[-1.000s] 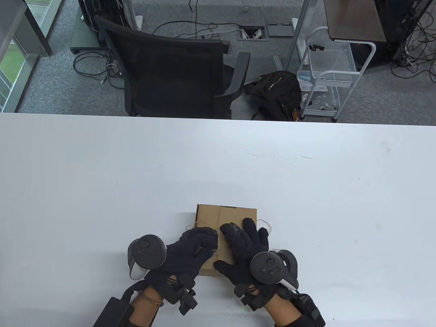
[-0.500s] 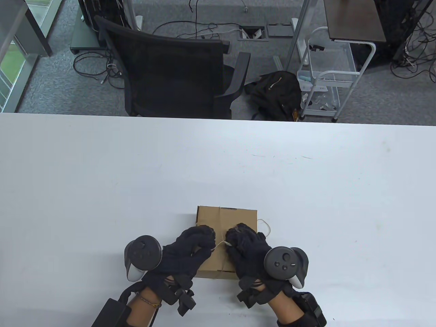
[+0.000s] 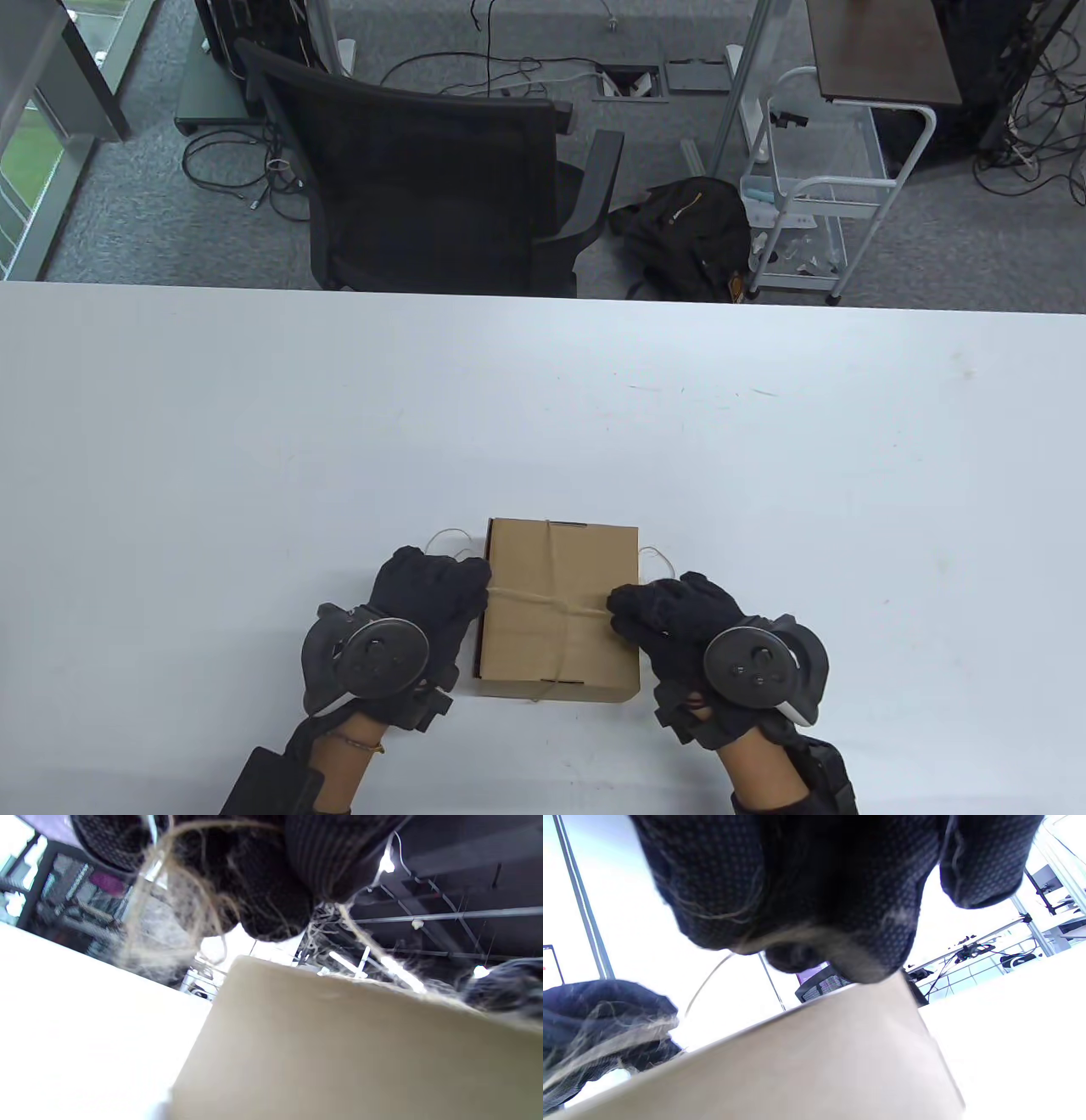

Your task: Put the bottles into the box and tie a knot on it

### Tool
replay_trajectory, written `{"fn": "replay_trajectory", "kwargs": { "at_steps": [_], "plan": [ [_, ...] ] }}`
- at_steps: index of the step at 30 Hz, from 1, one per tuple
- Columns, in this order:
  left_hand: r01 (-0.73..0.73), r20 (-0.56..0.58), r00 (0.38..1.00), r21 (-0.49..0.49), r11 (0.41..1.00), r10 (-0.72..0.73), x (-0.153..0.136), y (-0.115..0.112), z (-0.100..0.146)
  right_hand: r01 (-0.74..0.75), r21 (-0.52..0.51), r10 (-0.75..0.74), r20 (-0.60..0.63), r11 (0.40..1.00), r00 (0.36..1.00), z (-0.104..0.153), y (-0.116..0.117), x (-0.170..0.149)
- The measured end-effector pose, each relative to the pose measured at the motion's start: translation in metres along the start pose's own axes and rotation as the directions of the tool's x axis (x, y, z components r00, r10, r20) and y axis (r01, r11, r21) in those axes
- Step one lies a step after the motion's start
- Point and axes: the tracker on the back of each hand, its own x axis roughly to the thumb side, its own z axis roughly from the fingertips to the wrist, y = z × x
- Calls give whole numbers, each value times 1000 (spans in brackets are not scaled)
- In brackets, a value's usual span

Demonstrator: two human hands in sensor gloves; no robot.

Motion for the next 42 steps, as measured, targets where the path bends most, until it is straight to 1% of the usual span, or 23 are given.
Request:
{"fn": "replay_trajectory", "kwargs": {
  "at_steps": [2, 3, 5, 7, 8, 10, 13, 14, 16, 17, 19, 20, 22, 24, 25, 27, 29, 30, 32, 34, 35, 37, 42],
  "plan": [
    [-9, -17, 1000, -14, 1000, 9, -7, -2, 1, 30, -18, -30, -22, 999, 999, -1, -2, -10],
    [-9, -19, 1000, -9, 1000, 9, -9, -3, 1, 29, -3, -29, -30, 1000, 999, -1, -2, -12],
    [16, -6, 1000, -42, 999, -16, -12, -8, 2, -3, 63, 7, -63, 998, 998, 0, 2, -17],
    [15, -1, 1000, -62, 998, -15, -9, -13, 2, -2, 34, 4, -59, 999, 998, 1, 5, -17],
    [30, -1, 1000, -75, 997, -30, -8, -14, 2, 23, 72, -17, -78, 997, 997, -1, 6, -18],
    [10, -27, 1000, -82, 997, -12, -5, -15, 2, 109, 175, -79, -167, 979, 983, 2, 12, -18],
    [-56, -81, 996, -122, 991, 47, -6, -18, 4, 150, 281, -82, -242, 948, 967, 1, 20, -20],
    [-60, -82, 995, -127, 990, 50, -6, -19, 4, 150, 287, -75, -257, 946, 963, 1, 21, -21],
    [-31, -88, 996, -145, 989, 18, -6, -21, 5, 255, 222, -189, -281, 941, 941, 1, 22, -21],
    [-5, -82, 997, -147, 989, -7, -5, -22, 5, 229, 225, -159, -290, 947, 944, 1, 19, -21],
    [30, -86, 995, -162, 986, -45, -4, -21, 5, 145, 215, -90, -247, 966, 965, 0, 13, -21],
    [37, -88, 995, -146, 989, -51, -3, -20, 5, 143, 215, -88, -246, 966, 965, -1, 11, -22],
    [33, -88, 995, -156, 987, -47, -3, -20, 5, 191, 209, -134, -260, 959, 956, 0, 9, -25],
    [80, -70, 993, -157, 984, -92, -2, -19, 6, 232, 235, -172, -251, 944, 953, -1, 10, -29],
    [99, -57, 992, -156, 983, -109, -2, -18, 6, 231, 223, -179, -231, 947, 956, -1, 10, -30],
    [135, -45, 989, -141, 981, -143, -2, -16, 7, 176, 147, -142, -214, 973, 967, 0, 9, -31],
    [144, -42, 988, -106, 984, -150, -3, -15, 8, 104, 103, -88, -148, 989, 985, 0, 8, -29],
    [154, -36, 987, -112, 982, -159, -2, -15, 8, 78, 81, -66, -138, 994, 988, 1, 9, -28],
    [184, -27, 982, -123, 975, -189, -2, -17, 8, -55, 54, 60, -94, 997, 994, 1, 12, -24],
    [214, -10, 976, -140, 967, -217, -2, -20, 9, -186, 82, 191, -64, 979, 979, 1, 17, -23],
    [215, 5, 976, -148, 965, -217, -2, -22, 9, -216, 103, 223, -61, 971, 973, 1, 20, -23],
    [222, 34, 975, -188, 957, -219, 0, -28, 9, -193, 165, 204, -54, 967, 977, 1, 30, -22],
    [226, 67, 974, -228, 947, -216, 3, -38, 11, -227, 236, 240, -25, 945, 971, 2, 42, -19]
  ]
}}
